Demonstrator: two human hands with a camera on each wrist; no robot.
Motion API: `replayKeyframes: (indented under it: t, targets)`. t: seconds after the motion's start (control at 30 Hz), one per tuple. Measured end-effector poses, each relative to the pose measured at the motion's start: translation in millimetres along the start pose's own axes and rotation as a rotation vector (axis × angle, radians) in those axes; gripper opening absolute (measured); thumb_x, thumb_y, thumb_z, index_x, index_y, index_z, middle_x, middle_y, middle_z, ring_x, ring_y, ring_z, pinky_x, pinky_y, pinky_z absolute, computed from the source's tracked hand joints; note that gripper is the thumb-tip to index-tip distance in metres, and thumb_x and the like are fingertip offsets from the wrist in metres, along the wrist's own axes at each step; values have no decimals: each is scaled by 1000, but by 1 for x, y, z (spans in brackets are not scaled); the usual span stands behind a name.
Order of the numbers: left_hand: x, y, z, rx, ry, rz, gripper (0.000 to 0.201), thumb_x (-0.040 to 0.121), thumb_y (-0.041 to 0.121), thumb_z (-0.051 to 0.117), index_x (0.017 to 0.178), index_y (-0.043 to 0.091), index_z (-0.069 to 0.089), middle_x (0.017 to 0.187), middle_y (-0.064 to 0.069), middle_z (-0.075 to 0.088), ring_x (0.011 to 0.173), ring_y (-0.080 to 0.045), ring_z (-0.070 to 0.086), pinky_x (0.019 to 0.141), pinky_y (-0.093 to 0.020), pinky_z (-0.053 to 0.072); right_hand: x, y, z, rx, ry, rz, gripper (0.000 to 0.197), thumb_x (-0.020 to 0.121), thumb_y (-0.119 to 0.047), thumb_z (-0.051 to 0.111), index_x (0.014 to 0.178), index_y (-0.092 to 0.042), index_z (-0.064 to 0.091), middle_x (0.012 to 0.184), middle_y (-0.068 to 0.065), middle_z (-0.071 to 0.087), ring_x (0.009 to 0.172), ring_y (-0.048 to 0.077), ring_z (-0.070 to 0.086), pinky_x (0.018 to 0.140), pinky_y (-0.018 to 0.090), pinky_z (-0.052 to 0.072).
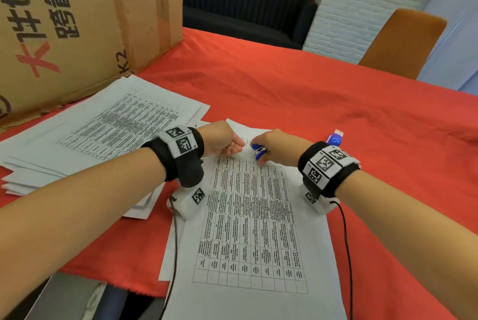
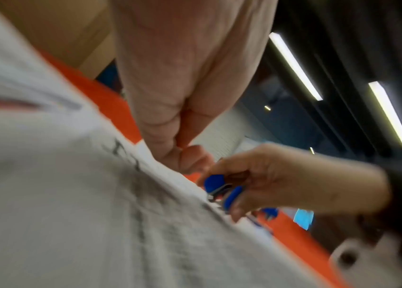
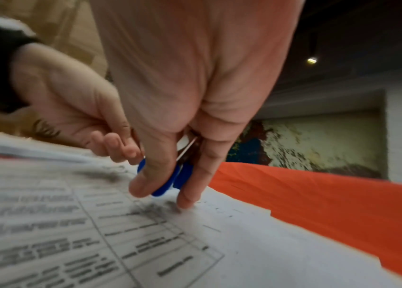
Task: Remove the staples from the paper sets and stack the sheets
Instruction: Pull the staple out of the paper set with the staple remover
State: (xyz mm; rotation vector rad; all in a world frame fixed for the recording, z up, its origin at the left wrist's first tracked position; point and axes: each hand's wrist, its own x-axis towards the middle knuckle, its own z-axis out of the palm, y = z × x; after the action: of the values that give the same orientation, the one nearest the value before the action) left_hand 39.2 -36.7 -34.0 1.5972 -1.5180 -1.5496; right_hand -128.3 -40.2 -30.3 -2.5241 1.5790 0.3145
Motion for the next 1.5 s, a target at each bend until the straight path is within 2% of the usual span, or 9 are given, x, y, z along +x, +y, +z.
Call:
replayKeyframes:
  t: [0.23,0.33,0.43,0.57,0.7,0.87,1.13,1.3,1.5]
  targets:
    - [14,-4,2,561,17,44,20,91,20,55,75,8,59,64,-7,51,51,-19,41,50,-24,34,10,-18,-3,-249,-85,-56,32,92,-20,60,121,-7,56,116,11,57,102,27,59,88,40,51]
    - [17,-6,7,745,-29,38,23,84,29,68,90,9,59,75,-4,52,63,-19,47,57,-27,40,13,-26,-7,-339,-124,-56,30,92,-20,60,118,-6,57,114,11,58,99,28,60,83,38,52]
    - [24,-8,9,833,-48,61,39,83,32,70,110,6,60,91,-5,53,81,-20,50,70,-30,43,16,-30,-12,-376,-156,-62,25,92,-20,60,114,-7,59,110,9,58,93,26,59,70,32,45]
    - [25,-8,12,875,-44,120,26,84,32,69,85,9,57,83,-6,54,79,-21,50,67,-28,41,13,-36,-13,-382,-170,-65,16,95,-17,53,105,-9,63,96,5,54,80,22,52,67,30,40]
    - [23,-5,19,981,-27,198,36,86,40,64,101,8,62,85,-6,55,81,-21,50,65,-26,38,9,-36,-10,-403,-132,-98,18,94,-13,52,105,-8,64,94,5,55,77,22,52,64,29,43]
    - [23,-3,24,1134,5,177,48,90,49,56,112,6,55,90,-5,52,83,-20,49,63,-27,36,10,-10,-10,-98,-67,-77,17,90,-18,55,106,-13,61,94,0,60,86,20,54,70,30,43]
    - [20,2,27,1273,-29,148,53,92,53,47,112,4,54,69,0,46,66,-16,49,48,-22,31,11,23,-7,180,-51,-62,22,92,-23,60,114,-21,61,99,-4,60,90,16,54,80,30,43]
    - [20,4,30,1315,-45,146,50,94,53,43,106,6,54,66,0,42,79,-19,49,49,-22,30,10,37,-2,502,-58,-58,19,94,-16,59,112,-15,62,85,-7,66,75,7,63,80,18,48]
    - [12,9,32,1320,-58,116,47,96,51,40,98,5,51,70,-2,45,70,-18,47,52,-23,32,3,60,10,1013,-28,51,13,96,-1,49,104,-4,59,88,12,63,65,11,65,71,19,56]
